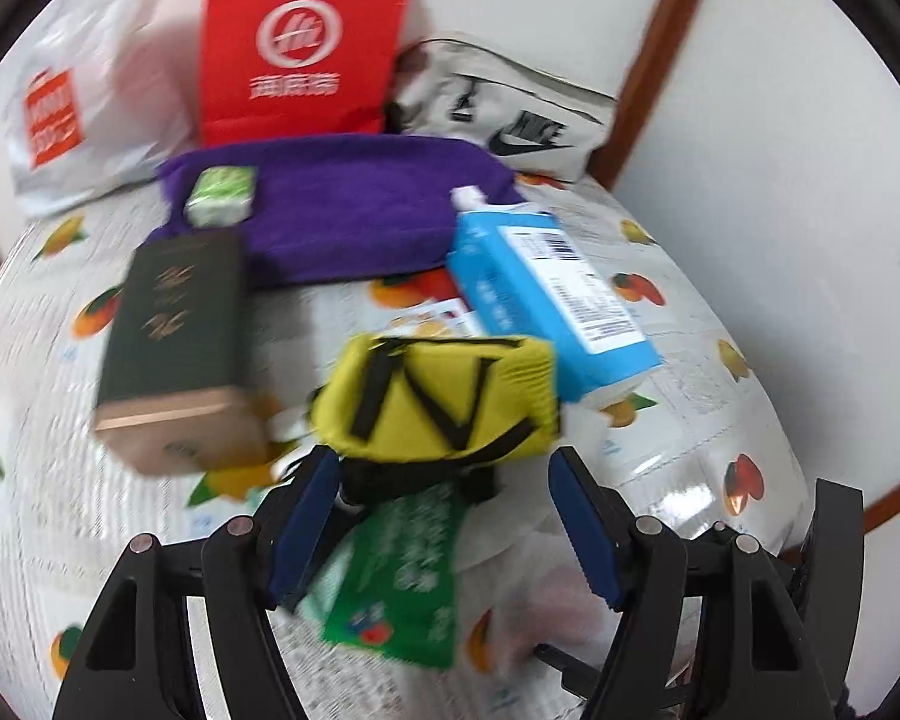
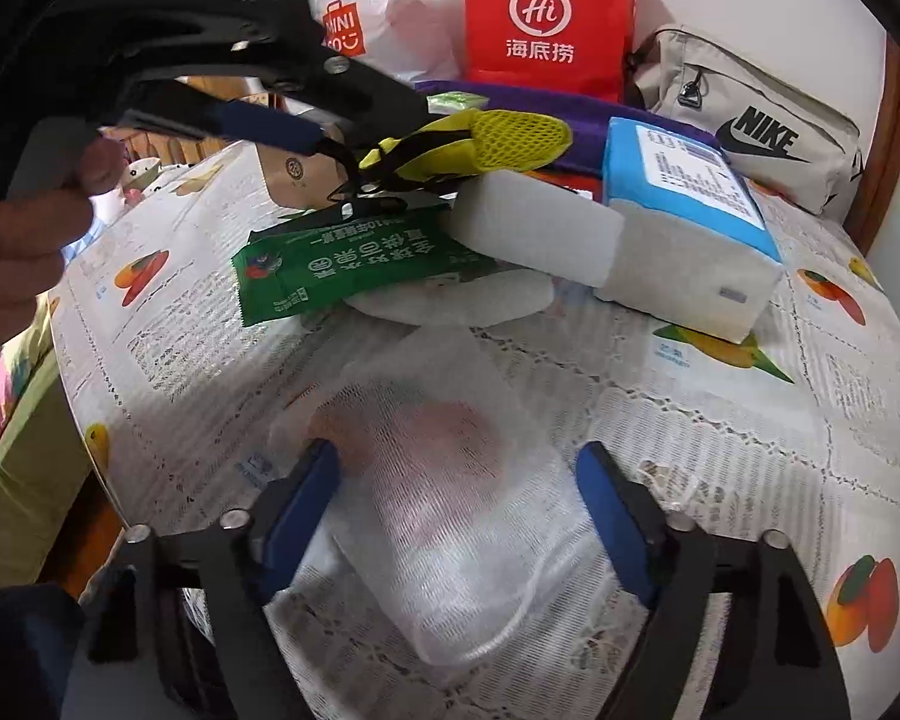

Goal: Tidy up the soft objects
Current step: 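Grasp the white mesh bag with the right tool while the left tool grasps the yellow pouch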

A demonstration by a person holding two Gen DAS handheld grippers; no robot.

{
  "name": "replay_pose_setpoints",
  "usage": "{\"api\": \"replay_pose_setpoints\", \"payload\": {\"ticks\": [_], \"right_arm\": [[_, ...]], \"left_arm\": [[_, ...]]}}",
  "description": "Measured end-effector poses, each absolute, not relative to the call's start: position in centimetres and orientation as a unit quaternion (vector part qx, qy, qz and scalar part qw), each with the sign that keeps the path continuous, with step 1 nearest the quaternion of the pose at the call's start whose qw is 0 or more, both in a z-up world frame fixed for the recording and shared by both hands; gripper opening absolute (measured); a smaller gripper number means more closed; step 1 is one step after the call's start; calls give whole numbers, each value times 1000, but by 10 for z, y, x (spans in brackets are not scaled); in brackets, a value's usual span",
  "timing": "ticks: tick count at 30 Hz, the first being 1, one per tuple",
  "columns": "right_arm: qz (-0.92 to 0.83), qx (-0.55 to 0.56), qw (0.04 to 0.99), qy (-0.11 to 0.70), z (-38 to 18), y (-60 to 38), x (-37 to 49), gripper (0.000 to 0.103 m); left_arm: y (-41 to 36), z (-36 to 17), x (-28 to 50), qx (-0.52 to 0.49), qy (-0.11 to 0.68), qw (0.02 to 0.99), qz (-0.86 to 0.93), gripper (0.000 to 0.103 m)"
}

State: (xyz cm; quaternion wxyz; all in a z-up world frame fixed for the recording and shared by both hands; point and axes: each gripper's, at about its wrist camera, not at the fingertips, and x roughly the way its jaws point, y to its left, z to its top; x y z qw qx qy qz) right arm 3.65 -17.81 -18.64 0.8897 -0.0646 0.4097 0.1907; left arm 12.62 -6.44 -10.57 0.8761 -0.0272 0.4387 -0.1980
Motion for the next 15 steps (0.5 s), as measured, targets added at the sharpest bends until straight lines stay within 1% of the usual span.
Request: {"api": "replay_pose_setpoints", "payload": {"ticks": [1, 3, 4, 6, 7, 9, 11, 13, 14, 15], "right_arm": [[190, -64, 890, 409, -186, -181, 37, 71], [189, -60, 891, 409, -185, -187, 37, 61], [188, -60, 891, 409, -184, -189, 38, 58], [187, -58, 891, 410, -183, -194, 39, 45], [184, -55, 891, 411, -183, -199, 41, 41], [183, -49, 891, 413, -182, -204, 44, 28], [179, -42, 891, 414, -182, -213, 47, 23], [173, -32, 894, 413, -183, -222, 51, 20], [169, -27, 895, 412, -183, -225, 51, 17], [163, -19, 896, 412, -183, -230, 53, 16]], "left_arm": [[-70, -105, 129, -24, 439, 876, -200, 71], [-81, -107, 136, -18, 440, 874, -206, 71], [-84, -108, 139, -17, 442, 873, -208, 71], [-91, -114, 146, -15, 448, 870, -207, 71], [-95, -118, 149, -14, 452, 869, -204, 71], [-99, -125, 154, -9, 454, 868, -198, 71], [-102, -128, 157, -7, 451, 870, -198, 71], [-102, -129, 158, -9, 446, 872, -199, 70], [-102, -130, 158, -11, 444, 873, -202, 62], [-101, -130, 158, -14, 442, 871, -212, 52]]}}
